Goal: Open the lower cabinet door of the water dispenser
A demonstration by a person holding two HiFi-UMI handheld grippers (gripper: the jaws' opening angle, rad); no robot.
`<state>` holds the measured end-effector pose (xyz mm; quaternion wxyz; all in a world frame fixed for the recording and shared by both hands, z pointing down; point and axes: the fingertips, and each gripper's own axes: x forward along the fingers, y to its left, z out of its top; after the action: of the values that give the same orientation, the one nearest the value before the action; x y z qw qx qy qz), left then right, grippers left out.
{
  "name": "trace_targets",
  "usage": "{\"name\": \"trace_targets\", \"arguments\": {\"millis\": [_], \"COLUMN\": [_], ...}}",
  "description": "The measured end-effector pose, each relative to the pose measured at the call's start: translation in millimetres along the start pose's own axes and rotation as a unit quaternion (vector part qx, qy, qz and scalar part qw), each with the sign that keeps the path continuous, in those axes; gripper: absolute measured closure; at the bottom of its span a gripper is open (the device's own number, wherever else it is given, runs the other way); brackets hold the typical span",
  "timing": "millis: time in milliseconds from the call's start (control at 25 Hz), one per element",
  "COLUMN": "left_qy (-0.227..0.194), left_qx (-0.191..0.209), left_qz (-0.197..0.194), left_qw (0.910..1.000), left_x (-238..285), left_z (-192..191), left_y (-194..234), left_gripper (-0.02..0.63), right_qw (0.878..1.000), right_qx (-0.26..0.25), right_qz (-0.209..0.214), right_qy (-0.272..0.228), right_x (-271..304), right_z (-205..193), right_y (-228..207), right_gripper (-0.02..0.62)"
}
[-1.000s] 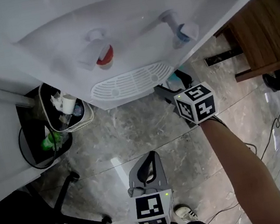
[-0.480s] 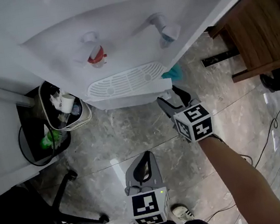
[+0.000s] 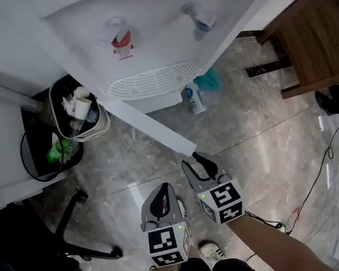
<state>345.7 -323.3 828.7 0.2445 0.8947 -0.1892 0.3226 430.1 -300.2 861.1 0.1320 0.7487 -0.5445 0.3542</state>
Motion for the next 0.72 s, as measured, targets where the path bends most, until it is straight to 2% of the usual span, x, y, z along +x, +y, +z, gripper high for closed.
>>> {"name": "trace_targets", "arguments": {"millis": [160, 400, 720], "left_qy": [0.01, 0.015, 0.016], "left_qx": [-0.008, -0.025, -0.034], "left_qz": [0.034, 0.073, 0.086], "left_qw": [0.9994, 0.9969, 0.9956], "left_x": [-13, -29, -44], "left_z": [-19, -35, -43], "left_y": [25, 62, 77], "left_gripper": [0.598, 0.598, 0.598], "right_qw": [0.999, 0.996, 0.994], "right_qx": [0.021, 0.004, -0.014], "right_qz": [0.03, 0.082, 0.095], "right_qy": [0.017, 0.045, 0.046], "right_x": [-6, 2, 6], "right_z": [-17, -29, -32], "right_y": [46, 111, 130], "right_gripper": [0.523, 0.594, 0.6]}}
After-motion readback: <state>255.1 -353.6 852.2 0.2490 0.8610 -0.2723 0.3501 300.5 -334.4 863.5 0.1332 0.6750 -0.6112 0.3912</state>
